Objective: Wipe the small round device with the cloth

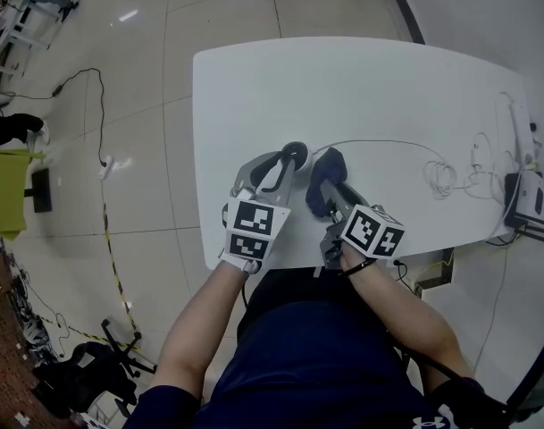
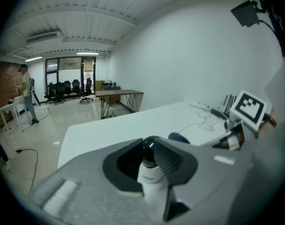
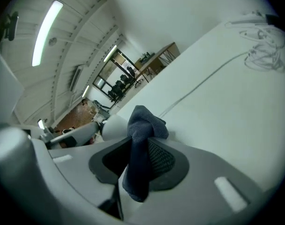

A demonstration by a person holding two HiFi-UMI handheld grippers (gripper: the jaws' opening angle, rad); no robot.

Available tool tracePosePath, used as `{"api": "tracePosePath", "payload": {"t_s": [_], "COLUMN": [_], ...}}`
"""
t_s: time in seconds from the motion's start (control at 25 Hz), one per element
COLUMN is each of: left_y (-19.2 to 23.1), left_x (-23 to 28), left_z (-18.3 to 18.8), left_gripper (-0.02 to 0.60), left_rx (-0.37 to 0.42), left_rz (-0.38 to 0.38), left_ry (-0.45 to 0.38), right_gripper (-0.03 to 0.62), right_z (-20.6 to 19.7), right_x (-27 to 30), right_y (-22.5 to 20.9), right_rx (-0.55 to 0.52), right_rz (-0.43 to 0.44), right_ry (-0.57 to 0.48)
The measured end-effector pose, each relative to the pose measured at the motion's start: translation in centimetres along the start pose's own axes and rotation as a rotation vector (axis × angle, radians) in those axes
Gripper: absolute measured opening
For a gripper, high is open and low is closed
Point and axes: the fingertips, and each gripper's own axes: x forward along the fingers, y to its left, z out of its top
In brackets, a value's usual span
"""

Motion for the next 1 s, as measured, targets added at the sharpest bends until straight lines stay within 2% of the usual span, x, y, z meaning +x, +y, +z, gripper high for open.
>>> {"api": "tracePosePath", "payload": {"t_s": [0.16, 0.32, 0.52, 0.6, 0.8, 1.0], "left_y": [0.3, 0.5, 0.5, 0.5, 0.3, 0.1], "left_x": [-0.1, -0.5, -0.5, -0.4, -0.4, -0.1], "left_z": [0.1, 0.3, 0.1, 0.2, 0.1, 0.1], "left_gripper": [0.069, 0.067, 0.066, 0.066, 0.06, 0.06], "left_rx": [-0.028, -0.045, -0.023, -0.02, -0.014, -0.007], "left_rz": [0.002, 0.006, 0.014, 0.014, 0.01, 0.01], "left_ry": [-0.018, -0.037, -0.034, -0.033, -0.037, -0.031], "right_gripper": [0.107, 0.107, 0.107, 0.107, 0.104, 0.104], "right_z": [2.9, 2.7, -0.5, -1.6, -3.8, -3.9], "right_x": [-1.9, -1.6, 0.3, 1.2, 2.8, 2.8], "right_y": [5.2, 7.8, 4.8, 3.4, 0.3, -0.6], "right_rx": [-0.058, -0.009, 0.193, 0.243, 0.262, 0.205], "right_rz": [0.119, 0.209, 0.162, 0.142, 0.037, 0.006], "right_ry": [-0.151, -0.211, -0.131, -0.101, -0.016, 0.04]}}
